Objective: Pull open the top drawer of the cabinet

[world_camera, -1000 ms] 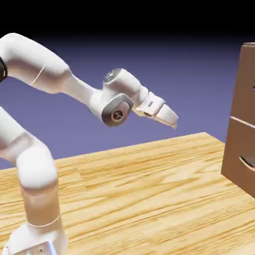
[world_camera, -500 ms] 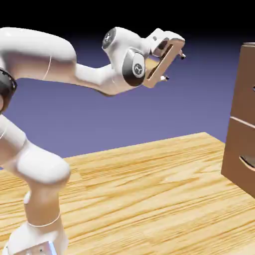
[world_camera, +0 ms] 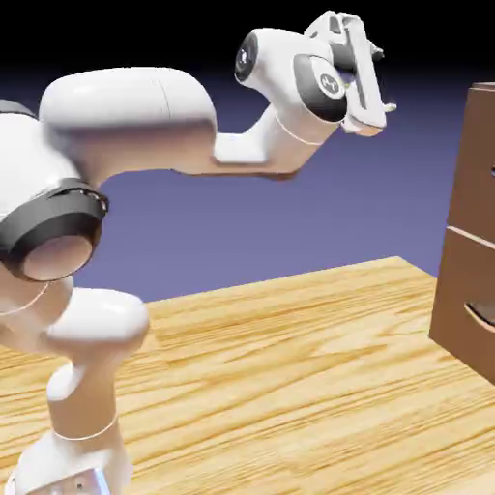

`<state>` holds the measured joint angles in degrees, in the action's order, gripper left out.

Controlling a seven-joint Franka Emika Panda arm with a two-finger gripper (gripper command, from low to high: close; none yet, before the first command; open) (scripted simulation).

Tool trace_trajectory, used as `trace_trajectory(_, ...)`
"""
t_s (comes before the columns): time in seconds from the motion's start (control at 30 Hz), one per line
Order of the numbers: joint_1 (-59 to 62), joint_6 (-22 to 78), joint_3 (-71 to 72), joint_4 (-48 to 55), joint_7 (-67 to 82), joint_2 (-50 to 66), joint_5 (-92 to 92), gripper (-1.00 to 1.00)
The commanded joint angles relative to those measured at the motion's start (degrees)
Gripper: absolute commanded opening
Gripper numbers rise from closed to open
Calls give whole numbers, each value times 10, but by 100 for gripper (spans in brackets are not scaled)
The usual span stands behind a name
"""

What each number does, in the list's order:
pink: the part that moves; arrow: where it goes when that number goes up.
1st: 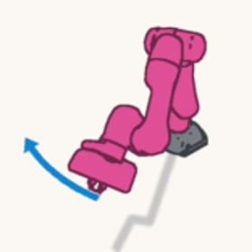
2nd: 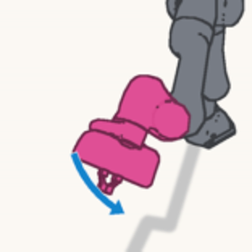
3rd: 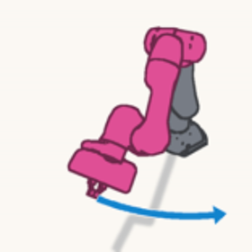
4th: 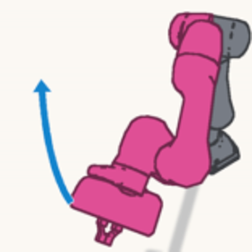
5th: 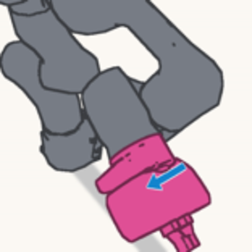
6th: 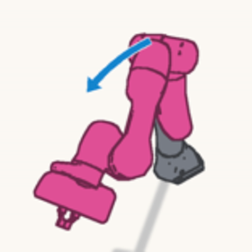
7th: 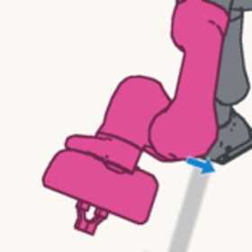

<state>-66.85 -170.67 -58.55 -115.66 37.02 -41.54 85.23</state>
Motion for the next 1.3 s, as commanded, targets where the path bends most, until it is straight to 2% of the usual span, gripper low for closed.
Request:
trace_trajectory(0.0, -19, 1, -17, 13, 23, -3, 25, 0)
trace_trajectory(0.97, -580, 29, -514, 398, 697, -78, 748, 0)
trace_trajectory(1.03, -593, 30, -525, 407, 713, -80, 764, 0)
trace_trajectory(1.27, -692, -20, -587, 552, 802, -133, 686, 0)
